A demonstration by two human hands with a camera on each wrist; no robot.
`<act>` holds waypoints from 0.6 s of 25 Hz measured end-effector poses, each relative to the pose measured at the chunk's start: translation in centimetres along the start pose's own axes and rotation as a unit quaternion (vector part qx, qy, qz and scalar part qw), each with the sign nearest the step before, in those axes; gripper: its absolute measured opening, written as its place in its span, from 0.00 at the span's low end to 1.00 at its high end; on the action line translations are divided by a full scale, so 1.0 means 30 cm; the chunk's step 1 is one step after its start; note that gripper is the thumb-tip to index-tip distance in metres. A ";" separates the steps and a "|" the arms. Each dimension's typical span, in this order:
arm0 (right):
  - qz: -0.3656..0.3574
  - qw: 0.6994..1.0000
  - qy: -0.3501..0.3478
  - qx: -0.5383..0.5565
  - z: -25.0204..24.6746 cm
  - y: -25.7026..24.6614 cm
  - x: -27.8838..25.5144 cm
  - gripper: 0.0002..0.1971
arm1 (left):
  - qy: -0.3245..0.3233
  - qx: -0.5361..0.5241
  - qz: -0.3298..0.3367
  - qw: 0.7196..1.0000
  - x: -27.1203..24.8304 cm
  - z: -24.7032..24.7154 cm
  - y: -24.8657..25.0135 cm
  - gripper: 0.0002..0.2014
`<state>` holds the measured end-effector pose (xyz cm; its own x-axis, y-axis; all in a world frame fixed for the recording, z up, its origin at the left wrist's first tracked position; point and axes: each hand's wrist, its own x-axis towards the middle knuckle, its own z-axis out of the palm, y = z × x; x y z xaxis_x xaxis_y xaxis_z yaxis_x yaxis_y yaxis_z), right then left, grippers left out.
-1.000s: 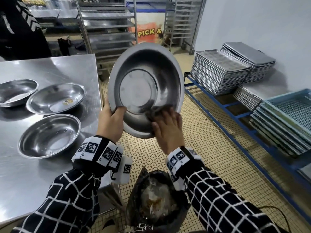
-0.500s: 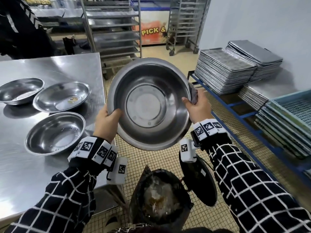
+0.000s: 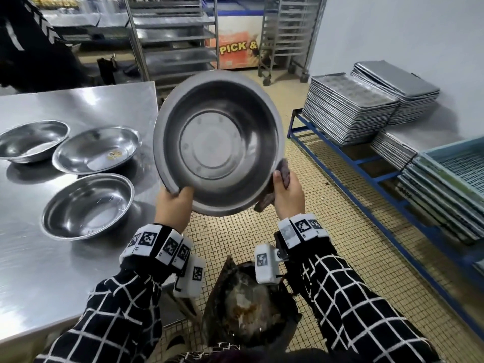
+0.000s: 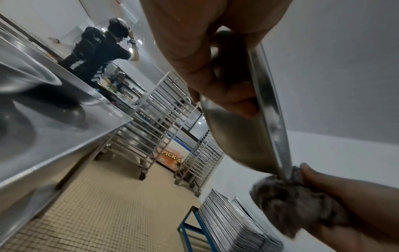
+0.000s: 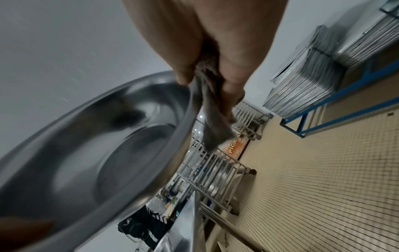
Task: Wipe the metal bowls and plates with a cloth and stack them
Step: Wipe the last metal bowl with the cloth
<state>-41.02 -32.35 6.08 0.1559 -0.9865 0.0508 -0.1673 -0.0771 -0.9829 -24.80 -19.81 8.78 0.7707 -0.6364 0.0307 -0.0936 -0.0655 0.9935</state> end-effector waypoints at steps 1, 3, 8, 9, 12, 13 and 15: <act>0.008 1.000 -0.002 -0.011 0.002 0.002 -0.011 0.13 | 0.014 0.019 0.011 1.000 0.008 -0.007 -0.003 0.07; -0.004 0.999 0.013 -0.036 0.019 0.009 -0.032 0.14 | 0.028 0.060 0.029 0.997 0.018 -0.010 -0.002 0.09; -0.233 0.939 -0.178 -0.180 0.158 0.034 -0.127 0.14 | -0.021 0.099 0.059 0.993 0.027 0.000 0.006 0.08; -0.286 0.907 -0.226 -0.212 0.176 0.055 -0.142 0.17 | -0.031 0.104 0.071 0.992 0.031 0.001 0.011 0.08; -0.317 0.851 -0.305 -0.287 0.150 0.083 -0.124 0.23 | -0.051 0.122 0.068 0.989 0.047 -0.014 0.036 0.10; -0.331 0.835 -0.291 -0.329 0.129 0.098 -0.094 0.26 | -0.053 0.114 0.055 0.991 0.052 -0.028 0.038 0.09; -0.353 0.770 -0.251 -0.468 0.081 0.123 -0.007 0.34 | -0.057 0.121 0.044 0.990 0.056 -0.041 0.036 0.10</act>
<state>-39.30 -32.06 2.02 0.8479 -0.4878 0.2078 -0.4596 -0.8716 -0.1707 -22.83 -20.02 10.02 0.6783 -0.7292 0.0904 -0.3166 -0.1791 0.9315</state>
